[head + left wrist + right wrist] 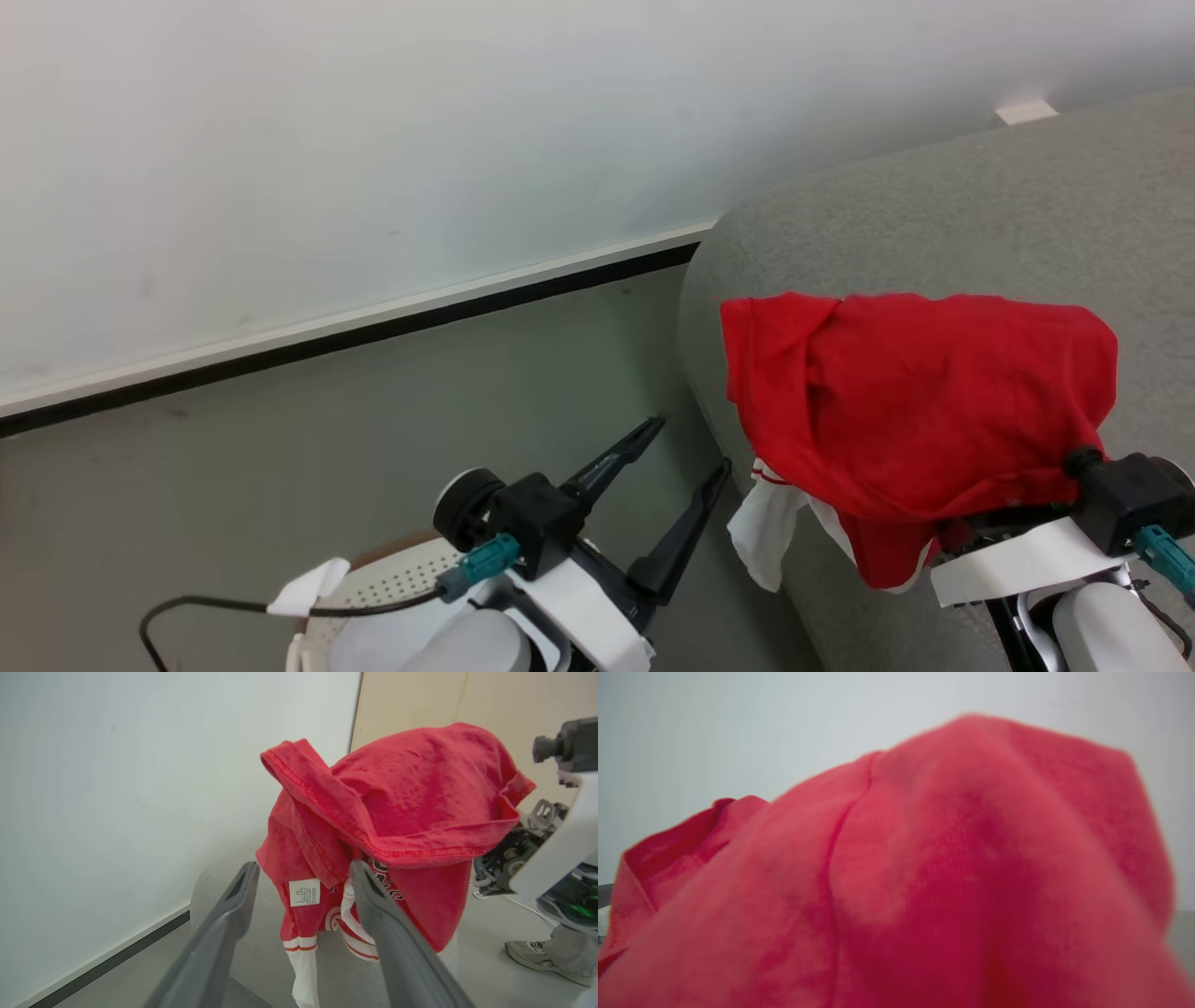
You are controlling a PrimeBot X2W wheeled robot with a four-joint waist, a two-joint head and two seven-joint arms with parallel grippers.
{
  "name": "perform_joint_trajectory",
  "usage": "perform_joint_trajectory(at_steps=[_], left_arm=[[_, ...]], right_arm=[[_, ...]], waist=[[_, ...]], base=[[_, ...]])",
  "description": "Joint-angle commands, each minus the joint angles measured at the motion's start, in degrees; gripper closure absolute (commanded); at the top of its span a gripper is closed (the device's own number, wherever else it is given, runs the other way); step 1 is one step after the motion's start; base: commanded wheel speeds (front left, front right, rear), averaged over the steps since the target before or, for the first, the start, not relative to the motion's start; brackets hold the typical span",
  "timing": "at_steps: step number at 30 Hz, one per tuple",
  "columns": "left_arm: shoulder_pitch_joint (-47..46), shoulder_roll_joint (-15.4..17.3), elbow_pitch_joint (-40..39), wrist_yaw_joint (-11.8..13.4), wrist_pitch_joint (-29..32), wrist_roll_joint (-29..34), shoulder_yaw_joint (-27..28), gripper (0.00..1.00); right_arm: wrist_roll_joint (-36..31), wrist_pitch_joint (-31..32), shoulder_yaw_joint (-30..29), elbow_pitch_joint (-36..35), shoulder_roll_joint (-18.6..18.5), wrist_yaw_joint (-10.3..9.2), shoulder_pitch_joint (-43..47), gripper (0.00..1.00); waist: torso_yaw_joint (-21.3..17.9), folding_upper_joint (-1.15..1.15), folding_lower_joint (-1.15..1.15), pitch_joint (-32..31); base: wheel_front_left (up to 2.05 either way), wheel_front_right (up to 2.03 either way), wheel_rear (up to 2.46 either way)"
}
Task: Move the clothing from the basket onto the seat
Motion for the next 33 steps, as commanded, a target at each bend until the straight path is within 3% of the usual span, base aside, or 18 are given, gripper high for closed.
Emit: perform_joint_trajectory(at_steps=[1, 11, 21, 28, 33], left_arm=[[0.00, 0.37, 0.37, 0.06, -0.32, 0.65, -0.04, 0.00], [-0.67, 0.19, 1.51, 0.30, -0.28, 1.18, -0.49, 0.00], [-1.45, -0.06, 1.80, -0.05, -0.29, 0.89, -0.40, 0.00], [-2.77, 0.99, 0.68, -0.25, 0.03, 1.64, -0.56, 0.00], [-4.20, 1.88, -0.82, -0.38, 1.14, 2.12, -0.90, 0.00]], right_arm=[[-0.47, -0.04, -0.24, -0.52, -0.02, -0.12, 0.54, 1.00], [-0.94, -0.04, -1.48, -1.53, 0.58, -0.12, 1.51, 1.00], [-1.34, -0.04, -3.66, -2.15, 0.35, -0.12, 0.14, 1.00], [-0.70, -0.04, -4.20, -2.86, -1.80, -0.12, -5.49, 1.00], [0.18, -0.03, -4.86, -0.95, -5.25, -0.12, -13.17, 1.00]], waist=[[-2.01, 0.00, 0.00, 0.50], [-4.40, 0.00, 0.00, 1.12], [-2.70, 0.00, 0.00, 2.44], [-0.99, 0.00, 0.00, 5.58], [0.49, 0.00, 0.00, 10.28]], base=[[0.00, 0.00, 0.00], [0.00, 0.00, 0.00], [0.00, 0.00, 0.00], [0.00, 0.00, 0.00], [0.00, 0.00, 0.00]])
